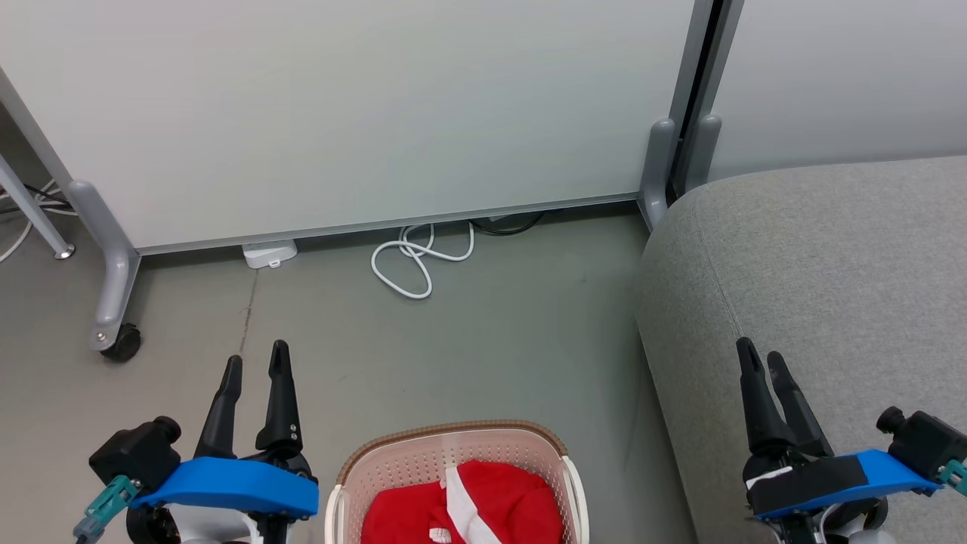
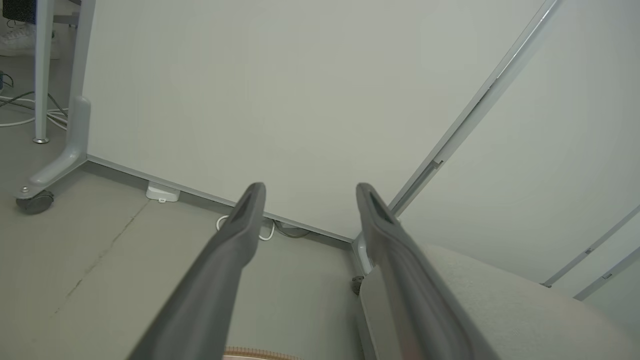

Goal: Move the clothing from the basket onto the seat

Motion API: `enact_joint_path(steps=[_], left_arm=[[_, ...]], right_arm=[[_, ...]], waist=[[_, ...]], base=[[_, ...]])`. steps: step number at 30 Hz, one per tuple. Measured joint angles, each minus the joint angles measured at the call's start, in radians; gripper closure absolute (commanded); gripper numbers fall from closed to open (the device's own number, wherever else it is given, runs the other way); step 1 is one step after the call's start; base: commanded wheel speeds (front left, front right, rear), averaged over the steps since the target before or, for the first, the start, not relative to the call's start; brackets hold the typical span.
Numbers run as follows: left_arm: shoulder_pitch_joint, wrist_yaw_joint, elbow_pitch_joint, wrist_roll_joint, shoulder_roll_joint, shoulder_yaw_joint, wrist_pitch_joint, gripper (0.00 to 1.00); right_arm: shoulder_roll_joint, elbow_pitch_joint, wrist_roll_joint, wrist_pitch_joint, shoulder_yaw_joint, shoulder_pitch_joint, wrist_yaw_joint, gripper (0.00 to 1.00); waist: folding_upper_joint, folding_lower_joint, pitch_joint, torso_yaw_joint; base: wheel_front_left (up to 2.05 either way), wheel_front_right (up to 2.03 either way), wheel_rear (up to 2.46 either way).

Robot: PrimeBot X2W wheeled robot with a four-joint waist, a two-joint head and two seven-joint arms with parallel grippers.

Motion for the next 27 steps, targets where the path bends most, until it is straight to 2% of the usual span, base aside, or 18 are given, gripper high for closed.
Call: enact_joint_path(steps=[13, 27], left_arm=[[0.0, 0.041, 0.011, 0.133, 0.032, -0.063, -0.036, 0.0], [0.0, 0.054, 0.008, 0.253, 0.043, -0.102, -0.071, 0.0]], right_arm=[[-0.001, 0.009, -0.173, -0.036, 0.018, 0.001, 0.0, 0.0], [-0.002, 0.021, -0.312, -0.072, 0.025, 0.001, 0.0, 0.0]], waist=[[0.0, 0.0, -0.002, 0.005], [0.0, 0.0, -0.005, 0.011]], base=[[0.0, 0.0, 0.0], [0.0, 0.0, 0.0]])
